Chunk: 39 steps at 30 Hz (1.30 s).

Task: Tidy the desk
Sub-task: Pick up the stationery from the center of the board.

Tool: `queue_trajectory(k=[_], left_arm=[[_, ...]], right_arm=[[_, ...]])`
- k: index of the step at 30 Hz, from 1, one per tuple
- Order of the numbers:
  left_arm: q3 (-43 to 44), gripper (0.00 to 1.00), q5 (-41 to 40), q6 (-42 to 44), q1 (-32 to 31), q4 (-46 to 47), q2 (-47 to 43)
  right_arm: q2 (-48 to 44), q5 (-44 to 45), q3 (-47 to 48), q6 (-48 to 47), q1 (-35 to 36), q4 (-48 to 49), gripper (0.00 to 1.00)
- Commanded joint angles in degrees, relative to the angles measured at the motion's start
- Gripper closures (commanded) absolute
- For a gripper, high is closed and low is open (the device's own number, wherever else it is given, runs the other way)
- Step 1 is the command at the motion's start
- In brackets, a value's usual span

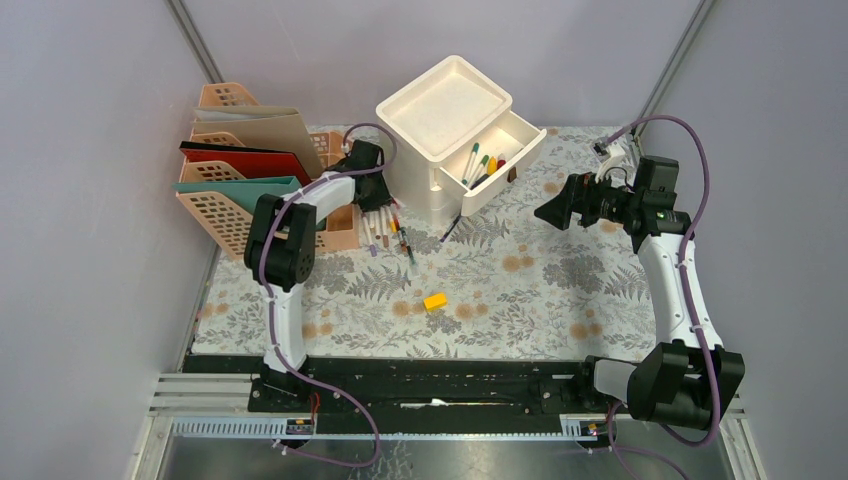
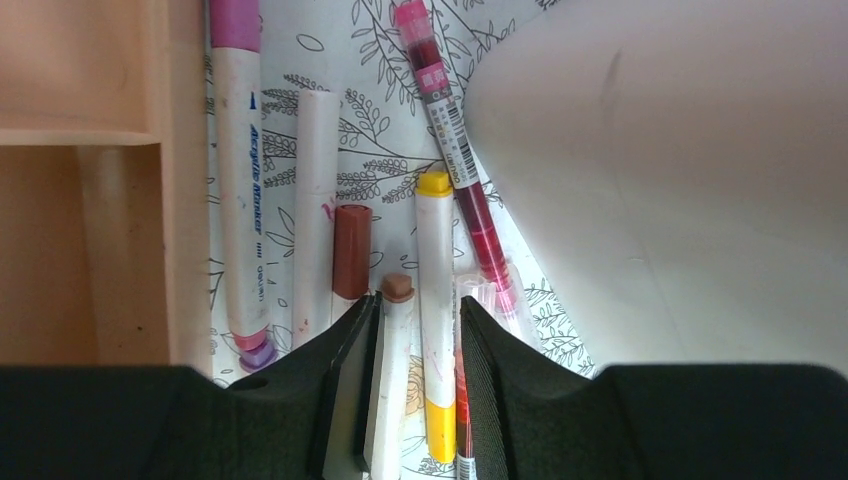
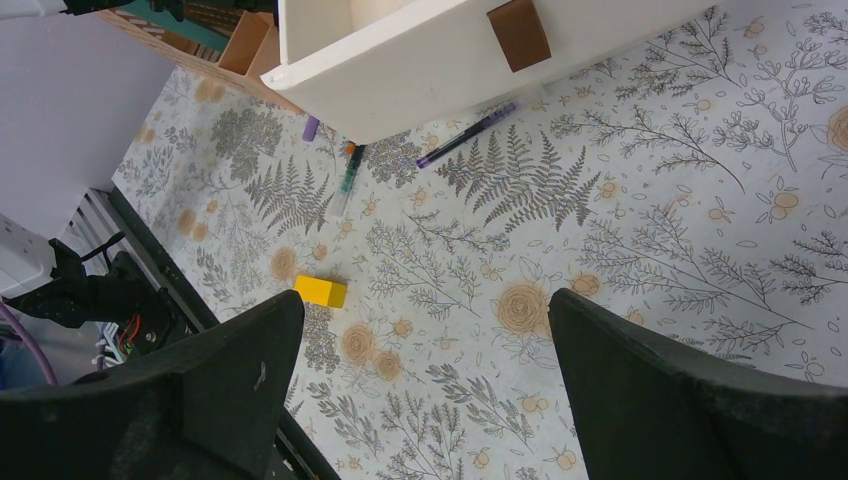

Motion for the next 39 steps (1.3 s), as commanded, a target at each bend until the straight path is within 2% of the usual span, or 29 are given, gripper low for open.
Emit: queue_trajectory(k=[1,6,14,23,31,39], left_arm=[[2.2,0.61,1.6,0.1,0.1,1.9,1.0],[2.8,0.61,1.4,0.9,0.0,2.2,0.8],[7.8,0.62,-0.2,2.0,-0.6,-3.5,5.3],[7.4,0.62,-0.8,2.0,-0.8,-4.7,4.8],[1.2,0.57,-0.9,3.7,-3.5,-4.8,-1.7],[-5.8,0.57,-1.4,3.1,-4.3,-4.0,-7.4]], right_arm=[[-0.2,-1.6,0.1,0.3,-0.3,1.6,0.01],[0.0,-1.7,0.0,0.4,-0.3,1.6,0.00],[0.1,-2.0,0.1,0.5,-0.3,1.8,0.01],[0.3,-2.2,0.3,0.6,-0.3,1.8,0.01],[0.3,-2.1,0.2,0.6,-0.3,1.8,0.00],[0.6,-2.7,0.2,0.9,-0.3,2.1,0.01]])
